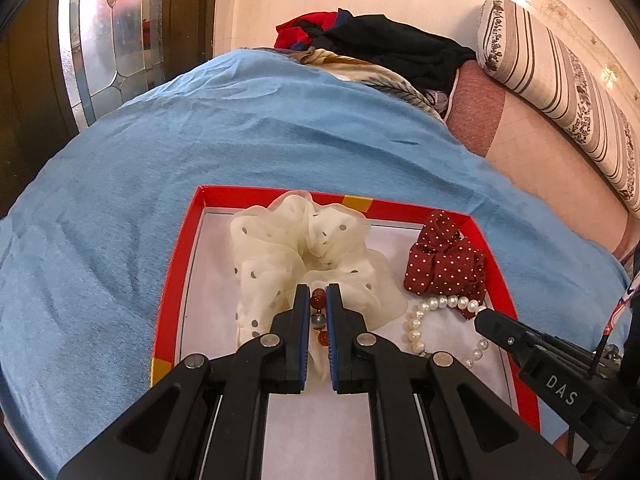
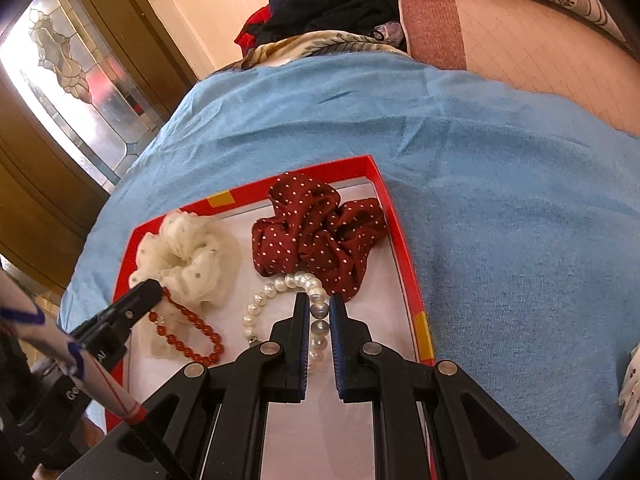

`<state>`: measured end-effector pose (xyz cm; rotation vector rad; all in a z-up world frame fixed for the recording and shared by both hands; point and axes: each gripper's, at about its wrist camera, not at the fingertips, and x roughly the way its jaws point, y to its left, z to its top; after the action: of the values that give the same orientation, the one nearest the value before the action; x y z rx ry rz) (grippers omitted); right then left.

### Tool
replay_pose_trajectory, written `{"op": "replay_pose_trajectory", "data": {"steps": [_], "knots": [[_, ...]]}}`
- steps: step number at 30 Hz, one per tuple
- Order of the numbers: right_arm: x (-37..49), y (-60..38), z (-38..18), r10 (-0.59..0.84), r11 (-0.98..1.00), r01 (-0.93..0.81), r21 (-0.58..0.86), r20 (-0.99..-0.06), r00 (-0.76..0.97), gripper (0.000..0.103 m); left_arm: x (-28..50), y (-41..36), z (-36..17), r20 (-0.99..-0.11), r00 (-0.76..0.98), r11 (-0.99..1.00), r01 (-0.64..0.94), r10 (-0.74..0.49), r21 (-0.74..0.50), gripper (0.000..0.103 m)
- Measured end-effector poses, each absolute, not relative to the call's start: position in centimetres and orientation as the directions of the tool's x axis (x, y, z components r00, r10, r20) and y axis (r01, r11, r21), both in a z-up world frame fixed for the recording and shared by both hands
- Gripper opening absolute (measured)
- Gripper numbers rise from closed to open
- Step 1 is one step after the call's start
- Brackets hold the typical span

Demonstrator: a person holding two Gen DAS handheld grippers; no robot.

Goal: Organize jewelry
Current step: 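Lower the bracelets into the tray and open both tools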

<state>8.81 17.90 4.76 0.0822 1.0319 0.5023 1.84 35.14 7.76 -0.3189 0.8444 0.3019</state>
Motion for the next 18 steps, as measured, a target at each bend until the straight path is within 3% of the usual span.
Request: {"op": "replay_pose_trajectory", "data": {"steps": [13, 18], "knots": [[9.4, 18.0, 3.4, 0.389, 0.903, -0.348, 0.253, -0.825, 0.41, 0.012, 1.9, 35.4, 7.4, -0.78, 0.61, 0.904, -0.401, 0.142, -0.149, 0.008], [9.5, 17.8, 3.1, 0.386, 0.904, -0.344, 0.253, -0.83, 0.404, 0.013, 1.8, 35.4, 7.5, -0.776, 0.614, 0.902, -0.405, 0.145, -0.152, 0.03]]}}
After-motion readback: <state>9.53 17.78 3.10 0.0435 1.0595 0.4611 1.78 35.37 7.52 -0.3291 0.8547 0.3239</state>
